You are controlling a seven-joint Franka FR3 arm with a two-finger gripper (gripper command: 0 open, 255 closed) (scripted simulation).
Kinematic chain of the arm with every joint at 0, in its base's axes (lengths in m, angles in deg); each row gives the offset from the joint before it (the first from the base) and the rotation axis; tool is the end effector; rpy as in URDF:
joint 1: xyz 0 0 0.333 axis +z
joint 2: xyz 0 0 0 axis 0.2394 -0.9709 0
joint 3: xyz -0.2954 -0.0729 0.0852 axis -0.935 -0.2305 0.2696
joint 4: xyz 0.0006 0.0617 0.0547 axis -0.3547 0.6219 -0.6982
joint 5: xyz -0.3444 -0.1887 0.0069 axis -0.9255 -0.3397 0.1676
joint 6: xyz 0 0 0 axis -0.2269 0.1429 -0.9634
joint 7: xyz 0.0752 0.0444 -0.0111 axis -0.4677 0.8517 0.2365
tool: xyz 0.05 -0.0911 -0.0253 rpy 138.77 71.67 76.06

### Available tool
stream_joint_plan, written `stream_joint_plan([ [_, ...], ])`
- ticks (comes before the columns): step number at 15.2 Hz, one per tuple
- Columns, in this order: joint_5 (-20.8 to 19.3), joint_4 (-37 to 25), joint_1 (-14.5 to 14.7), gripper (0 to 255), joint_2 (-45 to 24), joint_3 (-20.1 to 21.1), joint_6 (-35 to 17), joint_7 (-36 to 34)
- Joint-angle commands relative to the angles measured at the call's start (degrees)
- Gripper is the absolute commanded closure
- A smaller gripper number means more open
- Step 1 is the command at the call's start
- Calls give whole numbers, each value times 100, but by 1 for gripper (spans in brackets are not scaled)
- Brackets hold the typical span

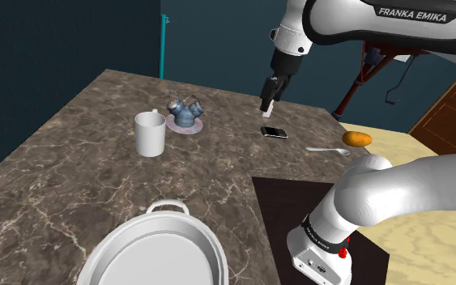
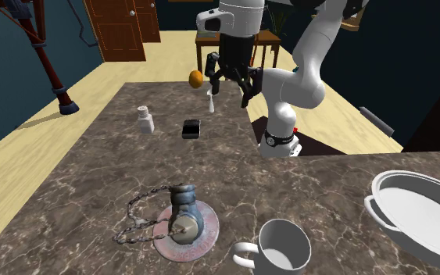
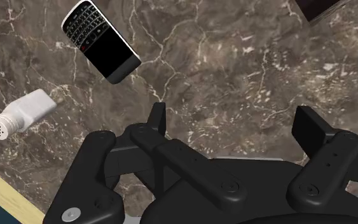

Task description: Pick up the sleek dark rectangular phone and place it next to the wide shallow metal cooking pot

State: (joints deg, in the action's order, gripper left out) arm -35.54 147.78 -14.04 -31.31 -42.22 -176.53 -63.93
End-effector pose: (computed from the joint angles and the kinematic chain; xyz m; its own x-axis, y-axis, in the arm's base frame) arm 0.3246 0.0229 0.5553 0.9861 0.1662 0.0035 0.1650 -0.9811 0.1015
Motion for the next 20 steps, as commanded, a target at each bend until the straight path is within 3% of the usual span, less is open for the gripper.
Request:
stream_joint_plan([
  [1, 0, 0, 0, 0, 0, 0, 0, 0],
  [10, -736, 982, -120, 0, 237, -1513, -818, 2269],
  [19, -1361, 1024, -123, 0, -761, -3199, -1889, 4611],
  [20, -1364, 1023, -120, 0, -765, -3206, -1892, 4617],
])
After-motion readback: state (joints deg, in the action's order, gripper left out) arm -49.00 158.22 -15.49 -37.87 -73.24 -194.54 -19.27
